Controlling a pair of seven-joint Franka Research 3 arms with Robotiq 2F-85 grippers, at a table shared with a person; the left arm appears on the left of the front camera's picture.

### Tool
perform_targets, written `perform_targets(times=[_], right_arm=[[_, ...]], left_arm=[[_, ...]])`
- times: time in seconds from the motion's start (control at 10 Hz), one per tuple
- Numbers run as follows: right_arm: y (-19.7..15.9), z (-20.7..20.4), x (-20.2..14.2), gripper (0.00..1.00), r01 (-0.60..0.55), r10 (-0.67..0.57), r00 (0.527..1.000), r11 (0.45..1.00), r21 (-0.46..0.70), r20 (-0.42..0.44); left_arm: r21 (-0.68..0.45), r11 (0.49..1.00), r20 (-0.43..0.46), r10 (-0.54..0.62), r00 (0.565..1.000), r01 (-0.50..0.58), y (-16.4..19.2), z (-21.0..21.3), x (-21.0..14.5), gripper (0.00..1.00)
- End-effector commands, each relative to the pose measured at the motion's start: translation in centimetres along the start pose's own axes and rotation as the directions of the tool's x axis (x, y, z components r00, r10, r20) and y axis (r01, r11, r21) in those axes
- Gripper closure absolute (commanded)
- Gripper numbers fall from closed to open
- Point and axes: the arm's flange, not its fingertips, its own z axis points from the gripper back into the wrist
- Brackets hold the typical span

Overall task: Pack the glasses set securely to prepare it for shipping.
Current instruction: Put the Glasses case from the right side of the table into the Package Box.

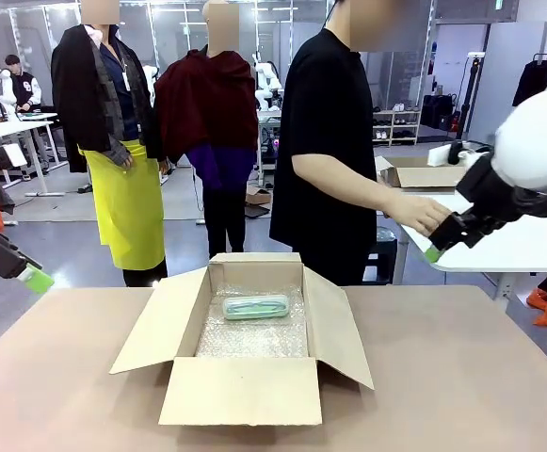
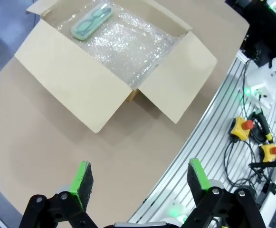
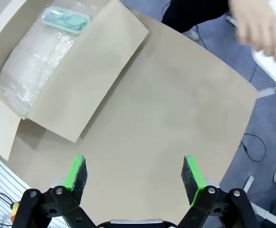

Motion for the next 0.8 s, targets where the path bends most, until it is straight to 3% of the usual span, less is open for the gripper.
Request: perform_targets(times=[0.0, 0.7], right_arm=[[-0.2, 0.1, -1.6, 0.00, 0.008, -0.008, 0.999, 1.000, 0.005, 0.036], [-0.9, 0.6, -3.3, 0.00, 0.066, -0.066, 0.998, 0.998, -0.013, 0.015]], left_arm=[[0.001, 1.000, -0.010, 0.005, 1.000, -0.005, 0.2, 0.0, -0.3, 0.00], [0.001, 1.000, -0.010, 0.005, 1.000, -0.005, 0.2, 0.0, -0.3, 0.00]])
